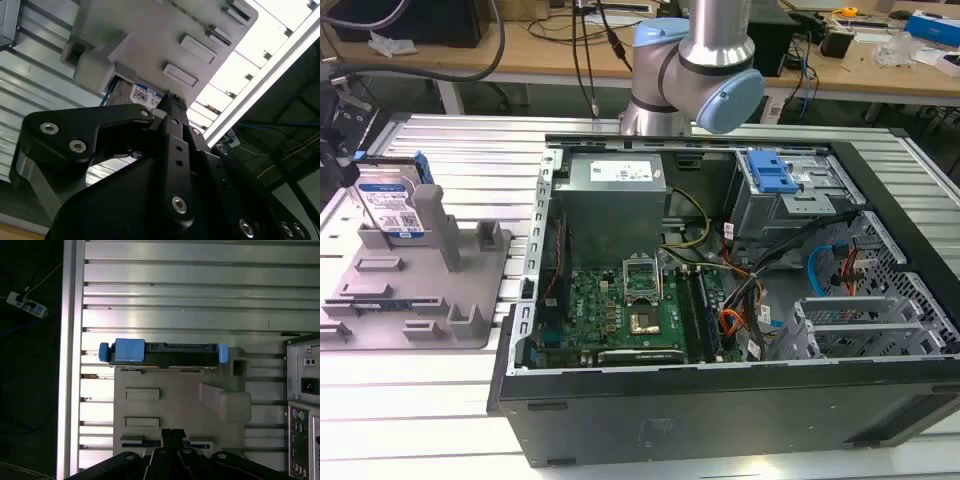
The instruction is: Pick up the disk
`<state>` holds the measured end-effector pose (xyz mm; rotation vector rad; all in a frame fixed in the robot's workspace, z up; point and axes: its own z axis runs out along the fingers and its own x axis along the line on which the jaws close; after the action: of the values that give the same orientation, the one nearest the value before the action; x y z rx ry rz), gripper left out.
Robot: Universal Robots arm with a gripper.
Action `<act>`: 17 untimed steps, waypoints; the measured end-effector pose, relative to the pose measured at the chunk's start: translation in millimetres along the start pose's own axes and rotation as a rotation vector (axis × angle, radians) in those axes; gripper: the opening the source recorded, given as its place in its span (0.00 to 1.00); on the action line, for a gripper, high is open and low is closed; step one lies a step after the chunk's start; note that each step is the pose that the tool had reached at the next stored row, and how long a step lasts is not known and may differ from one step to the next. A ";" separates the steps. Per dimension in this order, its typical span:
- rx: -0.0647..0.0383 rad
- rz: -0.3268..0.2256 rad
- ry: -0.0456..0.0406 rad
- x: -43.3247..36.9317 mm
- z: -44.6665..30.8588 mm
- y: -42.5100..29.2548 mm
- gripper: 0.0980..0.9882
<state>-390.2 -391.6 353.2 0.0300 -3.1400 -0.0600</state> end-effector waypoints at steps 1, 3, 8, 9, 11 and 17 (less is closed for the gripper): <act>0.000 0.000 0.0000 0.0 0.0 0.0 0.01; 0.000 0.000 0.0000 0.0 0.0 0.0 0.01; 0.000 0.000 0.0000 0.0 0.0 0.0 0.01; 0.000 0.000 0.0000 0.0 0.0 0.0 0.01; 0.000 -0.004 0.0002 0.0 0.0 0.0 0.01; 0.001 -0.118 0.0044 0.0 2.0 -0.1 0.01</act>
<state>-390.2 -391.6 351.2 0.2151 -3.1306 -0.0591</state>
